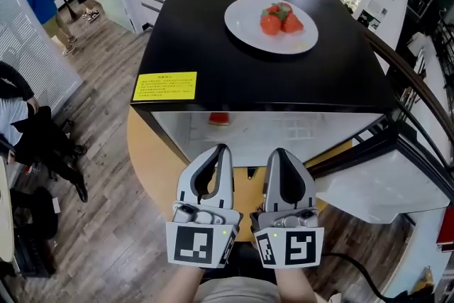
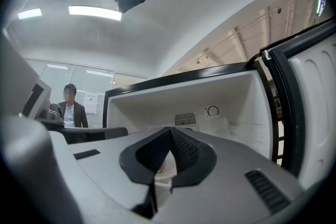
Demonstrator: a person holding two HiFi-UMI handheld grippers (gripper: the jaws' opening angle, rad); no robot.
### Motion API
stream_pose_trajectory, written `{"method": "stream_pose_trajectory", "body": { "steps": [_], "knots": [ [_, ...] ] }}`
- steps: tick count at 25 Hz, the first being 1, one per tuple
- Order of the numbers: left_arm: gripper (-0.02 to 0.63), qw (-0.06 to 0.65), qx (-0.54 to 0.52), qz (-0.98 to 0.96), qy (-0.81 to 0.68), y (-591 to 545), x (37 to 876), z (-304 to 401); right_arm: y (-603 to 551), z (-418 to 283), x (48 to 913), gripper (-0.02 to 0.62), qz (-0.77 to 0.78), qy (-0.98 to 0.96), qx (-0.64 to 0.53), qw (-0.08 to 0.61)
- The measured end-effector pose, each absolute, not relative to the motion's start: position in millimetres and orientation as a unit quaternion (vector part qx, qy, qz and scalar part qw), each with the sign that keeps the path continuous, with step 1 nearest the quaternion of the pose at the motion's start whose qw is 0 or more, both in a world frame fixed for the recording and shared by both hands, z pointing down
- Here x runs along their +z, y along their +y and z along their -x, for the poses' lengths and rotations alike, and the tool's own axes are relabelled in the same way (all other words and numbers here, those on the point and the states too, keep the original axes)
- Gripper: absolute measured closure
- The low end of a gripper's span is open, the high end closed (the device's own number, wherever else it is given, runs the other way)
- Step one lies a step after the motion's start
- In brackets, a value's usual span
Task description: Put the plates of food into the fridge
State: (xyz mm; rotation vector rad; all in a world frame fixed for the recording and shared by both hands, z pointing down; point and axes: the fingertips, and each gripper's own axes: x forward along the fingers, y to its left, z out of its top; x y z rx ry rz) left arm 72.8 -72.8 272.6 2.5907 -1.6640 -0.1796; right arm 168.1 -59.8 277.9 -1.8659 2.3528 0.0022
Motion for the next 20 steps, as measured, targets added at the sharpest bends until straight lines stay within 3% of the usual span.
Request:
{"method": "stream_pose_trajectory", "body": {
  "steps": [11, 20],
  "knots": [
    [0.598, 0.024, -0.058, -0.815, -0.576, -51.4, 273.4, -48.4, -43.1, -145.2, 275.4, 0.581, 0.584, 0.808, 0.003, 0.073],
    [0.598, 0.045, -0.05, -0.754, -0.654, -14.5, 288.3, 24.9, -23.8, -87.1, 284.1, 0.582, 0.505, 0.859, -0.026, 0.081]
  ]
}}
